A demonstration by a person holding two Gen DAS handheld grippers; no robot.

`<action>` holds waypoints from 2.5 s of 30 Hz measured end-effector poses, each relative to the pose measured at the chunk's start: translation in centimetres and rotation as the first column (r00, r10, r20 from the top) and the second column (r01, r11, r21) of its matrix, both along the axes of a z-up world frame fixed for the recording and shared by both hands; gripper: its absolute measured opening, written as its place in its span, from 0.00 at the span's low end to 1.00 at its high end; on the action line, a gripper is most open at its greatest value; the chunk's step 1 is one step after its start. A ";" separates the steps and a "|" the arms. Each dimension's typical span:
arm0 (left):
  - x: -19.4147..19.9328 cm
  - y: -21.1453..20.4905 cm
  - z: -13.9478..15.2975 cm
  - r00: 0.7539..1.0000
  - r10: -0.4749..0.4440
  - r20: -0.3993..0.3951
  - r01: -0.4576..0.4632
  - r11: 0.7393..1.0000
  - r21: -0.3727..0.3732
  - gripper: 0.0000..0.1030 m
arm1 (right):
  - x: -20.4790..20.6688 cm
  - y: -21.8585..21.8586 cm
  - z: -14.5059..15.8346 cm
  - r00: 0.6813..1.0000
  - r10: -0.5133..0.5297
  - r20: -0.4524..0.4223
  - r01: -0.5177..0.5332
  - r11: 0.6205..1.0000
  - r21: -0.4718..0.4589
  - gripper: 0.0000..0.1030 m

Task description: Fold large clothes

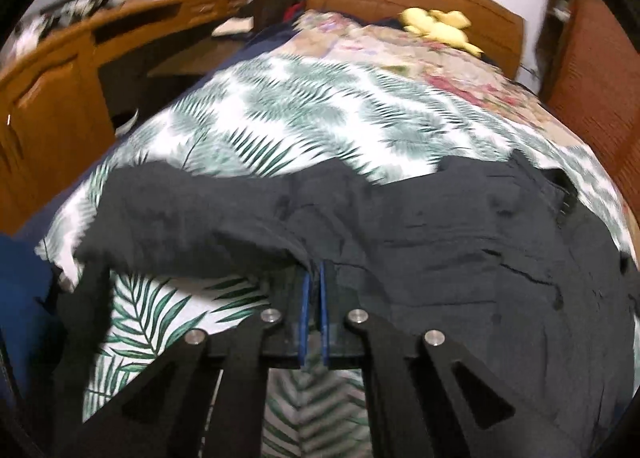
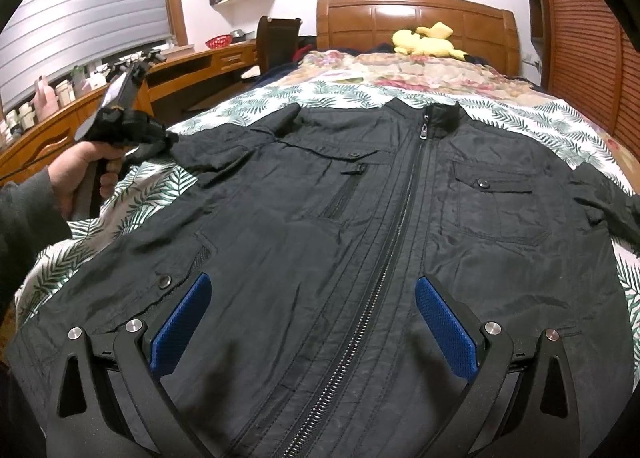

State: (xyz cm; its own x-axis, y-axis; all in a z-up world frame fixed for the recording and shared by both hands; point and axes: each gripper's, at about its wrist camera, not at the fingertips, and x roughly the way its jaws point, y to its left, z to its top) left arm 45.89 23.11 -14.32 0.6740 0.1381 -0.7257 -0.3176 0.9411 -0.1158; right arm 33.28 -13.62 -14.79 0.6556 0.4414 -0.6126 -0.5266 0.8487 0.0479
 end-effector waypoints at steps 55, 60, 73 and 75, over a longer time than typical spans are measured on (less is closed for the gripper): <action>-5.9 -1.8 -5.9 0.977 -0.086 -0.193 0.103 0.992 0.079 0.36 | -0.6 -0.5 0.7 1.000 0.005 0.013 -0.004 1.000 -0.019 1.00; -5.6 -2.4 -5.6 0.968 -0.123 -0.217 0.145 0.986 0.088 0.24 | -0.7 -0.5 0.7 1.000 0.003 0.015 -0.003 1.000 -0.017 1.00; -10.5 -9.8 5.1 0.973 -0.229 -0.041 0.232 0.955 0.182 0.05 | -3.7 -1.4 2.7 0.997 0.016 0.079 -0.011 0.998 -0.059 1.00; -11.8 -12.3 7.3 0.963 -0.270 0.007 0.263 0.944 0.202 0.05 | -4.7 -2.3 3.3 0.996 0.010 0.086 -0.004 0.998 -0.068 1.00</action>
